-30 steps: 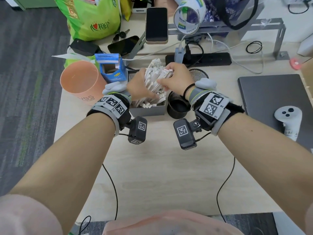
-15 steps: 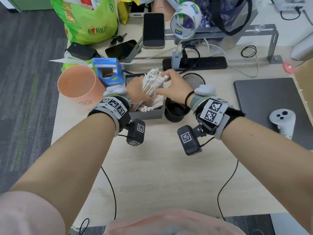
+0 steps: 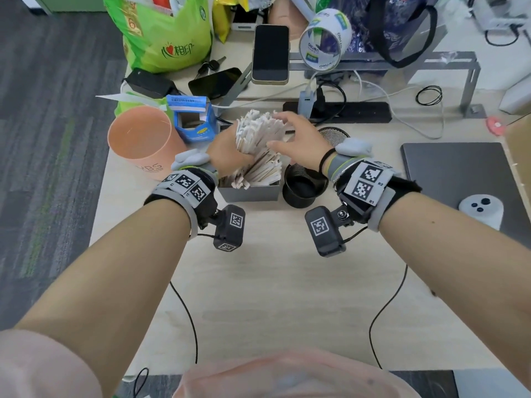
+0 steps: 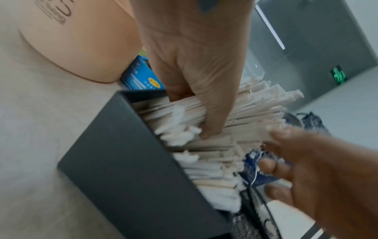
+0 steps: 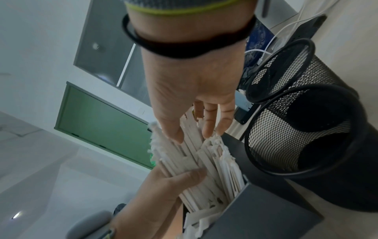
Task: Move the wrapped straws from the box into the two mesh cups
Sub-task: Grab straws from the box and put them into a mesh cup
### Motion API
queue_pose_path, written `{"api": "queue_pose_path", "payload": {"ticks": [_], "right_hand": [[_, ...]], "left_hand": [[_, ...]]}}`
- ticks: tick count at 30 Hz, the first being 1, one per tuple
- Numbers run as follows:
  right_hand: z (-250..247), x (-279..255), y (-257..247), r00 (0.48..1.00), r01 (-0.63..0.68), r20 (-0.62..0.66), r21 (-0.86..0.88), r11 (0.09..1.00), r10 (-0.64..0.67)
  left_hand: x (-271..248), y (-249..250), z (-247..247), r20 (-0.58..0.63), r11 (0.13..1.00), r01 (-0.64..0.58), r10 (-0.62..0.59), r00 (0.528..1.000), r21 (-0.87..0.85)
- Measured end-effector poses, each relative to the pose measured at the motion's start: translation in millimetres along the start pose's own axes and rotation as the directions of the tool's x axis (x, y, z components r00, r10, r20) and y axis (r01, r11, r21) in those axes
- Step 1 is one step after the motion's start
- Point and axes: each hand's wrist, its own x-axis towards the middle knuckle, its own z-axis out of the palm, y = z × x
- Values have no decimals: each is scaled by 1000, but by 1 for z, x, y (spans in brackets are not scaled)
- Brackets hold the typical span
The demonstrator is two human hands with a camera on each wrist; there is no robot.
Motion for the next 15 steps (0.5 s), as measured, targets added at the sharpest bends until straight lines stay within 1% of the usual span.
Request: {"api": "queue_pose_path", "payload": {"ticks": [2, 5, 8, 10, 12, 14, 15], "right_hand": [[-1, 3, 2, 1000, -3, -29, 26, 1000, 4], [0, 6, -1, 1000, -20, -23, 63, 998, 21], [4, 8, -2, 1000, -14, 1, 40, 999, 14], [7, 5, -3, 1000, -19, 8, 26, 999, 18], [7, 4, -6, 1000, -20, 6, 69, 997, 19], [8, 4, -7, 1000, -5, -5, 75, 997, 6], [8, 4, -7, 1000, -2, -8, 64, 998, 2]], "left_hand": [[0, -1, -6, -9, 999, 4, -4, 1000, -38], [-2, -3, -11, -35, 998, 15, -17, 999, -58], [-6, -6, -6, -73, 1000, 8, -9, 997, -19], [-8, -7, -6, -97, 1000, -21, 21, 995, 7], [-6, -7, -9, -126, 999, -41, 40, 991, -10], [-5, -5, -12, -175, 999, -16, 8, 985, -44], [-5, -6, -12, -170, 999, -10, 3, 985, -42]]}}
